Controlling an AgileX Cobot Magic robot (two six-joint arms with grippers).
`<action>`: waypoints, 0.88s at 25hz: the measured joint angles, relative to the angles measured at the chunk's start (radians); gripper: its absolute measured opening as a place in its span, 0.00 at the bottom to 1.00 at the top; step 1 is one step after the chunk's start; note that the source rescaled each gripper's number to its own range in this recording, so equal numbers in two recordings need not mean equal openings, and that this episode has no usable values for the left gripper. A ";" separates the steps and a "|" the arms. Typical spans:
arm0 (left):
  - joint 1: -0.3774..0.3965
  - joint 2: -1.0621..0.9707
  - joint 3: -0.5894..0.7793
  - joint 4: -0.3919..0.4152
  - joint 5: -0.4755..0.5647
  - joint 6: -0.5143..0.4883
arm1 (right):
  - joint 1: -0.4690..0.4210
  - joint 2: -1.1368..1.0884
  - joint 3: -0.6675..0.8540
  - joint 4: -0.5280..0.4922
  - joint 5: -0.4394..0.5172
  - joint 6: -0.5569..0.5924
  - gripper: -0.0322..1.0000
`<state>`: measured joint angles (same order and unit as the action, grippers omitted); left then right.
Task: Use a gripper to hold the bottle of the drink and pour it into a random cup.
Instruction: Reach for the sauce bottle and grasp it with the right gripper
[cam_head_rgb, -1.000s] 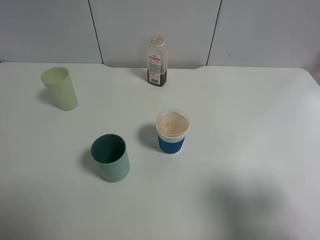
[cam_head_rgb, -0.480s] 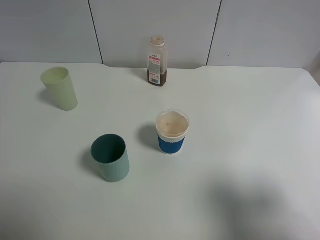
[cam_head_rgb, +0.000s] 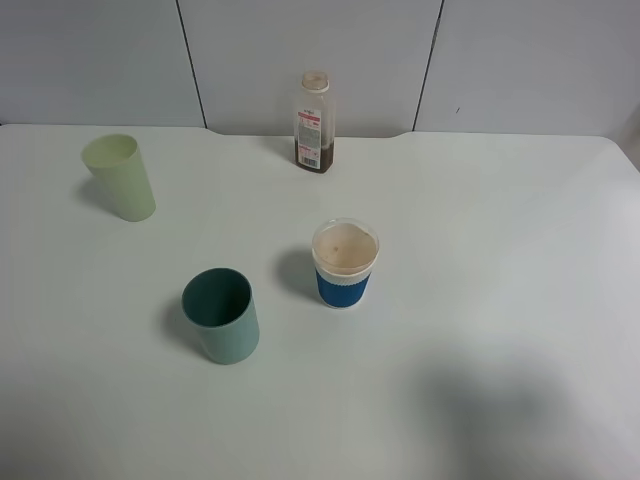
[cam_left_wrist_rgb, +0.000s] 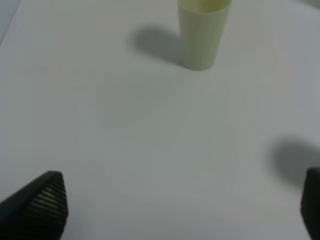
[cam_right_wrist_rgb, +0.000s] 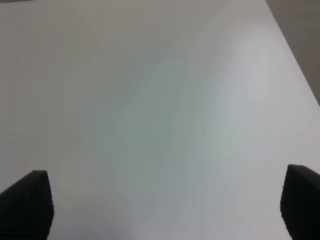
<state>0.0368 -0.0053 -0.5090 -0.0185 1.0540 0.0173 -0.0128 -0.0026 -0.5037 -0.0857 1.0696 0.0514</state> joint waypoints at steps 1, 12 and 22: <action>0.000 0.000 0.000 0.000 0.000 0.000 | 0.000 0.000 0.000 0.000 0.000 0.000 1.00; 0.000 0.000 0.000 0.000 0.000 0.000 | 0.000 0.000 0.000 0.000 0.000 0.000 1.00; 0.000 0.000 0.000 0.000 0.000 0.000 | 0.000 0.000 0.000 0.001 0.000 -0.006 1.00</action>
<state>0.0368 -0.0053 -0.5090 -0.0185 1.0540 0.0173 -0.0128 -0.0026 -0.5037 -0.0846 1.0696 0.0451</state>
